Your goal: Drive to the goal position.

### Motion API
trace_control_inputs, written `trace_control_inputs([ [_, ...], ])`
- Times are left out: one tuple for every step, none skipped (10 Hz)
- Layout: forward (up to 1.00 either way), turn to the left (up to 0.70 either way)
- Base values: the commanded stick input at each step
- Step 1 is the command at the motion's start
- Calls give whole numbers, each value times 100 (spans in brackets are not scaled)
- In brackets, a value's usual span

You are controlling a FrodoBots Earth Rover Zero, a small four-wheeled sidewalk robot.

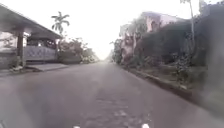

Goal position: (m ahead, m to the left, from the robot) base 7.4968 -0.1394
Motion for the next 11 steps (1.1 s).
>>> trace_control_inputs([
  [100, 0],
  [100, 0],
  [100, 0],
  [100, 0],
  [100, 0],
  [100, 0],
  [100, 0],
  [100, 0],
  [100, 0],
  [100, 0],
  [100, 0],
])
